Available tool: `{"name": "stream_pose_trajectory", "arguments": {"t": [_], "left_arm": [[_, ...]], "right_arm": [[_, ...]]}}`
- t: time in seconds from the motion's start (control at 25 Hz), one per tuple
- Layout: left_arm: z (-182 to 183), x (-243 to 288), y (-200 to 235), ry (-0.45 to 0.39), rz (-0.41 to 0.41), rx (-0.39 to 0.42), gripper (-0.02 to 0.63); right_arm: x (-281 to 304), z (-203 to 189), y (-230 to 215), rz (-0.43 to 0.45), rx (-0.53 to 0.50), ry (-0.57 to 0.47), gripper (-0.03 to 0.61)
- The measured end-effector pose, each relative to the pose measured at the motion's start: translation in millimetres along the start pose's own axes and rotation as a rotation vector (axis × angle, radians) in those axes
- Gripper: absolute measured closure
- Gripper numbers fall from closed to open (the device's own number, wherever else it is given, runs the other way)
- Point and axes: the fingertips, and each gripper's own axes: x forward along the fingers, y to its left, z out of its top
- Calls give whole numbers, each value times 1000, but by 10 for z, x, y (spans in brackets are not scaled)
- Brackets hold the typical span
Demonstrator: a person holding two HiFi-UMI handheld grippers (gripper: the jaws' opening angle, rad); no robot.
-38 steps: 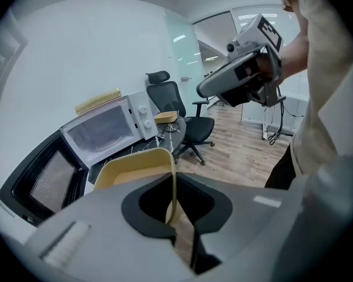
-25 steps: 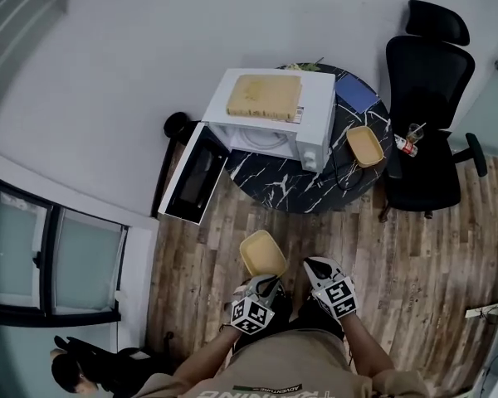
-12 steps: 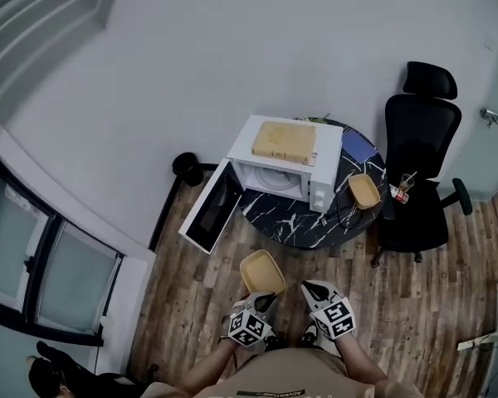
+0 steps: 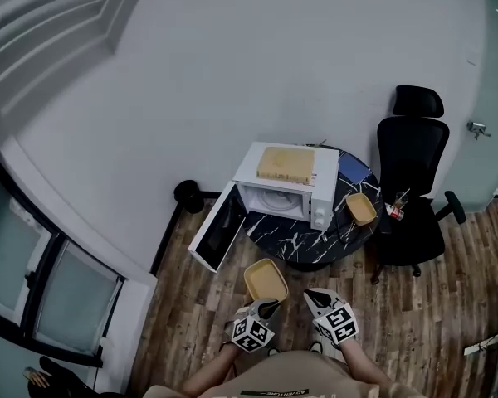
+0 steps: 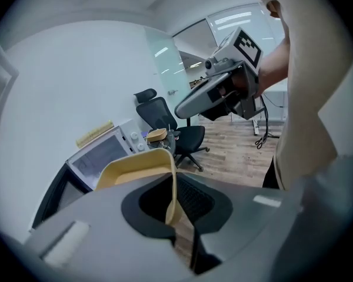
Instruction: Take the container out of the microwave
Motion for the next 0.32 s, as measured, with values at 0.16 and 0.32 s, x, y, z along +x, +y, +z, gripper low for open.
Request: {"name": "stream_pose_trajectory", "arguments": {"t": [0.16, 0.32], "left_arm": [[143, -3, 121, -29, -1, 28, 588], [179, -64, 117, -44, -12, 0, 588]], "right_arm": [[-18, 156, -77, -33, -28, -24, 571], [-87, 259, -82, -44, -40, -34, 571]]}}
